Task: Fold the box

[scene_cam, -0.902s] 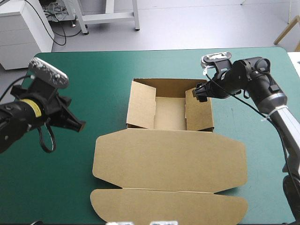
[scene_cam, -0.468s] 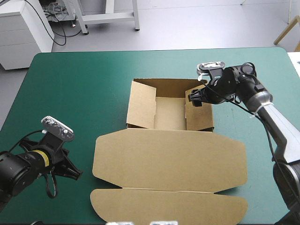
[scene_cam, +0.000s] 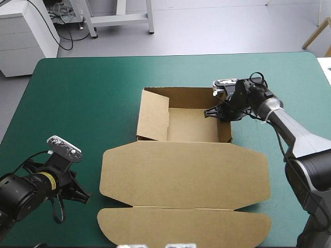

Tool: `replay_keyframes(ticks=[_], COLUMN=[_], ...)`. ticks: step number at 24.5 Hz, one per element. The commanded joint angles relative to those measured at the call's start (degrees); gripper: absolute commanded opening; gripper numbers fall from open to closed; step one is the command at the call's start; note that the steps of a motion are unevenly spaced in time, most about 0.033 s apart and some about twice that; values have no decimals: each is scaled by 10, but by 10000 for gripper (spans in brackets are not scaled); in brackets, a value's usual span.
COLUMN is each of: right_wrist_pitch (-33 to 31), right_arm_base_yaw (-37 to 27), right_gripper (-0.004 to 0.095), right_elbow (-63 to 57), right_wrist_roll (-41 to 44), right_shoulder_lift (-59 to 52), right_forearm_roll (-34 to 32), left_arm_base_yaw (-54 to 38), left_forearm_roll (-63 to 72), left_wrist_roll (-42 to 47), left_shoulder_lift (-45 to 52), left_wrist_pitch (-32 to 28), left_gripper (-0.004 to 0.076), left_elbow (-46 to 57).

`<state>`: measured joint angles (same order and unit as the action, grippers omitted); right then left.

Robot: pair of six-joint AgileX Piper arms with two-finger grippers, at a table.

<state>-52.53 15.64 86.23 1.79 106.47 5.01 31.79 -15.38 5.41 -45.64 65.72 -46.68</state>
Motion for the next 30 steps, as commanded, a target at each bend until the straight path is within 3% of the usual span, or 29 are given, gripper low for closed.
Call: replay_keyframes(ticks=[1,13,20,24,30], right_wrist_pitch=[16,29,3,-12,-21], right_arm_base_yaw=[3,2,-13,-92,-278], right_gripper=[-10,-19,-19,-19,-19], right_elbow=[13,24,116,180,184], right_wrist_roll=[3,2,11,11,28], right_shoulder_lift=[-28,-29,-40,-40,-38], right_forearm_roll=[8,-4,-95,-106,-101], left_arm_base_yaw=[1,1,1,1,1], left_forearm_roll=[-5,-5,-2,1,-4], left_wrist_roll=[6,8,8,10,10], left_shoulder_lift=[3,3,3,3,3], left_wrist_pitch=[-25,-25,-10,-9,2], left_gripper=[-10,-10,-10,-10,-10], left_elbow=[-13,-13,-13,-13,-13])
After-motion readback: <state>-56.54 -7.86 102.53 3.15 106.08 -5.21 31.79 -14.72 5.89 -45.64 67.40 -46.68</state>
